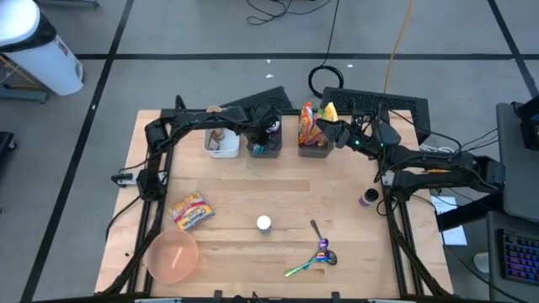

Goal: Pick & Place Food Item
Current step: Put the patterned spoon into the left black bin, then put the left violet spoon into the left black bin

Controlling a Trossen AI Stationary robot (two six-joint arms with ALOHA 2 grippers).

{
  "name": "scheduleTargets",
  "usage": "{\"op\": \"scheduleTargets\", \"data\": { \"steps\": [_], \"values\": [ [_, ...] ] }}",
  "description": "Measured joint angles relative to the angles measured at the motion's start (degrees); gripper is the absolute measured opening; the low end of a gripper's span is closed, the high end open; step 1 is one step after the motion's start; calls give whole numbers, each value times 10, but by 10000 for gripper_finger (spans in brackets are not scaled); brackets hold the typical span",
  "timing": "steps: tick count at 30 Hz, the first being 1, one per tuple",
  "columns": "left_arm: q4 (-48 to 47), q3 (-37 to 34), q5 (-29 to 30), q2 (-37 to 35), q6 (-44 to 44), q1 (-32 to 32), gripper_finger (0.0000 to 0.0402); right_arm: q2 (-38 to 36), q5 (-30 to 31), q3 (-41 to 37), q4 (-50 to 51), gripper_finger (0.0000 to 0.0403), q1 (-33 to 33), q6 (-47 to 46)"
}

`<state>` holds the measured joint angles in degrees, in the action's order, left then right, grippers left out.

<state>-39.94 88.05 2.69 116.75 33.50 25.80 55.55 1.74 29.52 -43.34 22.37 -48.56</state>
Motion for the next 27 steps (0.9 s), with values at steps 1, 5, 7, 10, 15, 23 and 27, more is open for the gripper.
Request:
{"op": "scheduleTargets", "data": {
  "steps": [1,5,7,10,15,23,27],
  "values": [
    [0,0,-2,0,0,0,38,0,0,0,0,214,0,1],
    [0,0,-8,0,0,0,63,0,0,0,0,212,0,1],
    [1,0,-8,0,0,0,67,0,0,0,0,212,0,-1],
    [6,0,-9,0,3,0,70,0,-1,0,0,212,0,-2],
    [10,0,-16,0,13,0,72,0,-1,0,-2,212,-4,-2],
    [12,8,-96,-37,-25,14,73,0,-1,0,-2,210,-19,-3],
    [10,8,-116,-84,-30,15,74,0,-1,0,-2,210,-25,-3]
  ]
}}
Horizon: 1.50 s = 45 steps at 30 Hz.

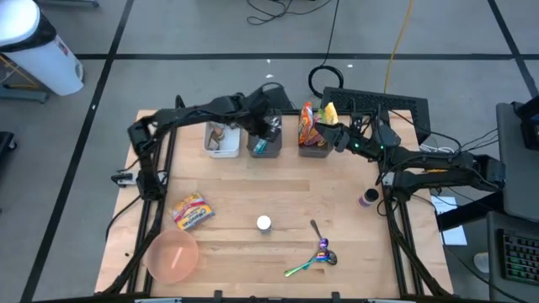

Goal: Pick & Place Food Item
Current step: Put the left violet spoon into the left black bin

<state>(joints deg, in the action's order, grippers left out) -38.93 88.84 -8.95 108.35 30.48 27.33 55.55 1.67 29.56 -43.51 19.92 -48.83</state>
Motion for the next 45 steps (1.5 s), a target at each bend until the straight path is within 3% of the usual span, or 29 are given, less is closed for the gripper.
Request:
{"op": "scheduleTargets", "data": {
  "steps": [7,12,20,24,31,37,45],
  "values": [
    [-4,0,-116,-118,-78,-19,74,0,-2,0,0,211,-16,-10],
    [-40,1,-134,-219,-121,-58,74,0,-1,0,4,211,-35,-30],
    [-77,-3,-92,-336,-126,-176,74,0,0,0,10,210,-83,-10],
    [-66,-21,-31,-365,-101,-261,74,6,1,0,18,210,-107,0],
    [125,-141,77,-404,-44,-357,74,34,27,0,17,210,-166,0],
    [216,-230,57,-392,64,-382,74,76,87,0,13,210,-222,-3],
    [274,-268,57,-381,121,-437,74,142,88,0,-68,210,-280,-45]
  ]
}}
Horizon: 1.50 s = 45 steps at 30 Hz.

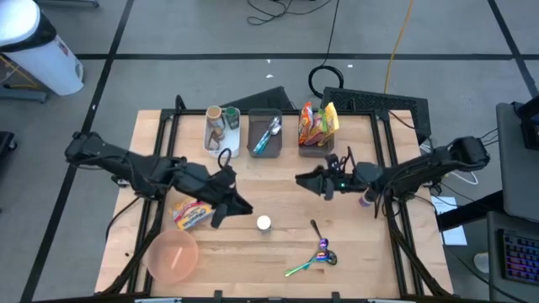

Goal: Pick & Place Food Item
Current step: Put the left violet spoon into the left black bin

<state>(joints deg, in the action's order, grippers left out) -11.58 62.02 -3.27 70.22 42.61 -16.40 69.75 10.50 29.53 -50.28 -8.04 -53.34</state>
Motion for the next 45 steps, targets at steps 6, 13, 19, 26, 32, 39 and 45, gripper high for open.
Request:
{"op": "scheduleTargets", "data": {
  "steps": [6,13,19,26,32,39,45],
  "values": [
    [64,0,43,0,-3,-16,74,45,10,0,-105,210,-25,0],
    [188,0,44,-1,-65,-11,74,76,60,2,-243,210,-30,-6],
    [202,0,-7,-1,-63,12,75,74,15,85,-324,210,-30,88],
    [191,0,-157,-1,-45,39,75,67,-18,336,115,210,-68,243],
    [190,0,-224,-1,-70,34,75,94,-14,554,593,210,-105,287],
    [190,0,-246,-1,-80,24,75,118,30,587,690,210,-168,245],
    [190,0,-247,-1,-91,13,75,174,-5,587,810,210,-208,197]
  ]
}}
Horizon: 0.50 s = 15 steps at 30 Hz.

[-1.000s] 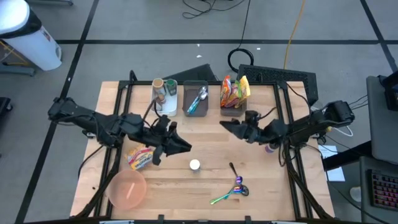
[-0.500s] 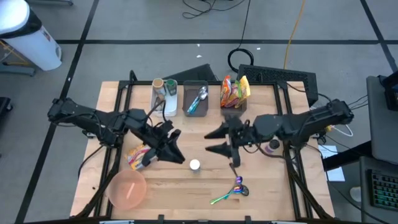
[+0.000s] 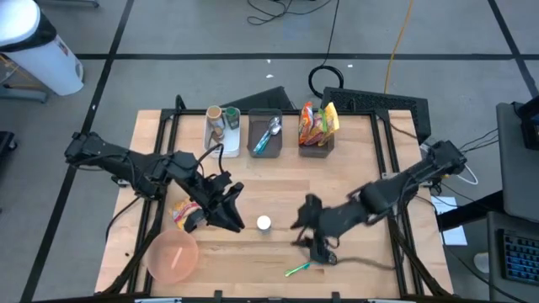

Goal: Pick & Place Food Item
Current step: Put the left violet spoon into the left black bin

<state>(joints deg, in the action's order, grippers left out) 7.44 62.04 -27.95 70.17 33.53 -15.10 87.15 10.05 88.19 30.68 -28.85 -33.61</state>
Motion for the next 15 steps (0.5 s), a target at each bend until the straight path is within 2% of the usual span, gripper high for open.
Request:
{"op": "scheduleTargets", "data": {
  "steps": [5,10,12,15],
  "values": [
    [8,0,32,0,4,-5,75,58,-77,0,75,210,-18,34],
    [96,1,75,6,29,-4,78,102,-116,-1,140,210,-32,87],
    [131,1,88,11,40,-3,91,113,-118,-1,164,210,-36,93],
    [189,1,112,27,58,-7,133,123,-123,-1,185,210,-36,105]
  ]
}}
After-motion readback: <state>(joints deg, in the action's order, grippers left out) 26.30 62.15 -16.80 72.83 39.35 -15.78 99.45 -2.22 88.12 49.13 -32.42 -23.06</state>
